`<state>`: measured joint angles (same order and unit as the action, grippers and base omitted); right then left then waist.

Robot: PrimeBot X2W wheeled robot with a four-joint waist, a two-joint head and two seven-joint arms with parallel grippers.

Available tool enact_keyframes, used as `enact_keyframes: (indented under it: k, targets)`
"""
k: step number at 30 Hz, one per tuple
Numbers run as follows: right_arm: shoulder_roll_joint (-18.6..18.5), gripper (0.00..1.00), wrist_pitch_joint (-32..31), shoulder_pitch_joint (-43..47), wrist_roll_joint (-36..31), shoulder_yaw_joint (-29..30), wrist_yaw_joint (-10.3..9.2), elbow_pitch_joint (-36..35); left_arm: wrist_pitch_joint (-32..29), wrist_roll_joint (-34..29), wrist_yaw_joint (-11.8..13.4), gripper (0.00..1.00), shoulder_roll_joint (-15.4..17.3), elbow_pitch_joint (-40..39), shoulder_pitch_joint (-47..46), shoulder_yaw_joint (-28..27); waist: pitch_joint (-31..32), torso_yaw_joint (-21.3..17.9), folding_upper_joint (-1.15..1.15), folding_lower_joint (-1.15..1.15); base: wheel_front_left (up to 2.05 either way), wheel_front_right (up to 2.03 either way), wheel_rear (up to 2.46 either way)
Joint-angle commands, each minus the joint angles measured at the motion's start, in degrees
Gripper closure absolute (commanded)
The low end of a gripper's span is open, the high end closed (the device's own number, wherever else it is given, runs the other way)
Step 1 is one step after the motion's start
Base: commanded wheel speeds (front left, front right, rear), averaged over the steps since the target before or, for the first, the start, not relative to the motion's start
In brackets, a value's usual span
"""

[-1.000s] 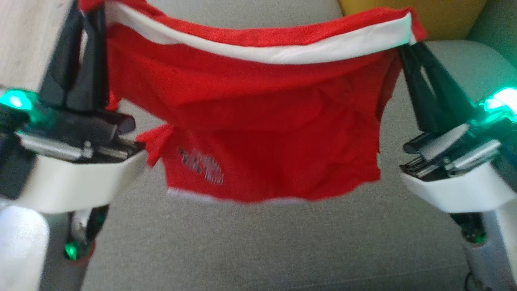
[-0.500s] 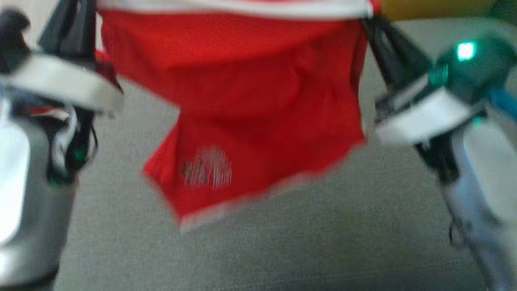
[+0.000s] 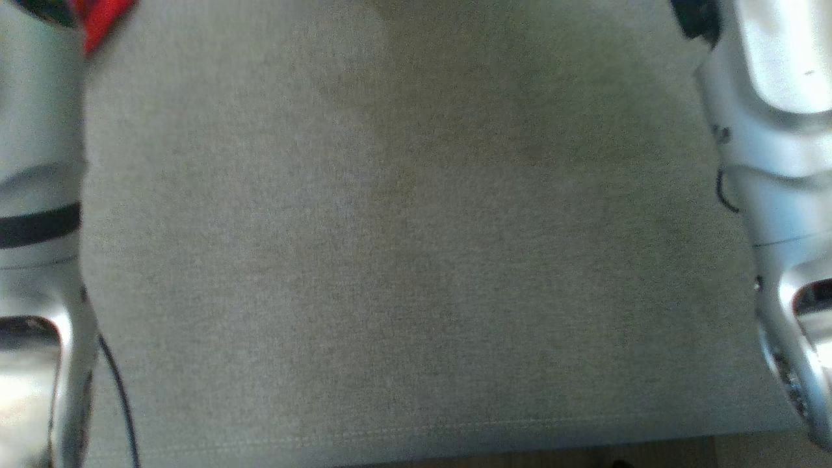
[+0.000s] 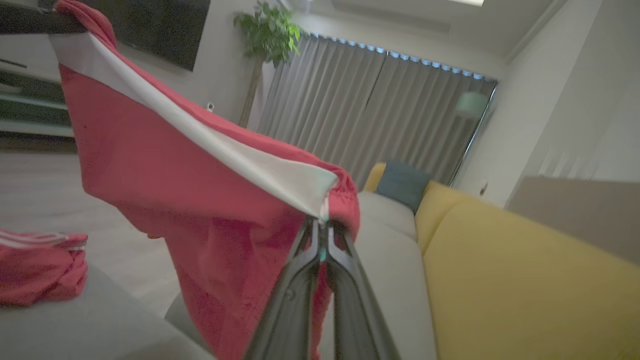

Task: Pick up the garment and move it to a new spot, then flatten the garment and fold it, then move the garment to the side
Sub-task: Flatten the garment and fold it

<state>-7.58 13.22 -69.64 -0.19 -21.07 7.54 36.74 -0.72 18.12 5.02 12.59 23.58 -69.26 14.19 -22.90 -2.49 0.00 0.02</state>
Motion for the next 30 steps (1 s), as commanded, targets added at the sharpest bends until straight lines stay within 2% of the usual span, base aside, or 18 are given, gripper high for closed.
enact_keyframes:
  k: [1, 6, 14, 17, 21, 28, 30]
  targets:
    - [2.05, 1.0, 0.84, 0.31, -0.31, 0.1, -0.05, 0.53, 1.28, 0.59, -0.41, 1.0, 1.76, 0.2, 0.47, -0.93, -6.25, 1.65, 0.0, -0.02, 0.0, 0.0, 0.0]
    - [3.05, 1.0, 1.7, 3.58, -0.38, -1.0, -0.05, 5.31, 5.45, 2.15, -2.34, 1.0, 0.37, 4.49, 5.54, -0.15, -9.81, 2.24, 0.0, -0.02, 0.0, 0.0, 0.0]
    - [1.4, 1.0, 1.76, 10.3, 3.17, -1.62, -0.05, -2.28, 9.56, 5.44, -4.41, 1.0, 0.37, 2.68, 12.75, -1.33, -10.23, 1.94, 0.0, -0.02, 0.0, 0.0, 0.0]
    - [0.11, 1.0, 1.76, 14.5, 5.47, -1.73, -0.05, -7.17, 11.24, 7.14, -5.52, 1.0, 0.34, -1.75, 17.47, -1.83, -9.17, 1.59, 0.0, -0.02, 0.0, 0.0, 0.0]
    - [-2.12, 1.0, 1.77, 21.63, 7.28, -2.35, -0.05, -13.81, 12.15, 8.36, -5.43, 1.0, 0.56, -9.54, 26.29, -1.92, -6.87, 1.37, 0.0, -0.02, 0.0, 0.0, 0.0]
    - [-4.46, 1.0, 1.77, 37.03, 9.77, -1.6, -0.05, -23.47, 13.38, 9.17, -2.59, 1.0, -0.46, -22.82, 43.67, -1.25, 0.01, 1.59, 0.0, -0.02, 0.0, 0.0, 0.0]
    - [-4.49, 1.0, 1.77, 44.39, 10.3, -1.25, -0.05, -26.97, 13.87, 9.67, -1.42, 1.0, -1.18, -27.22, 51.18, -0.85, 3.54, 1.19, 0.0, -0.02, 0.0, 0.0, 0.0]
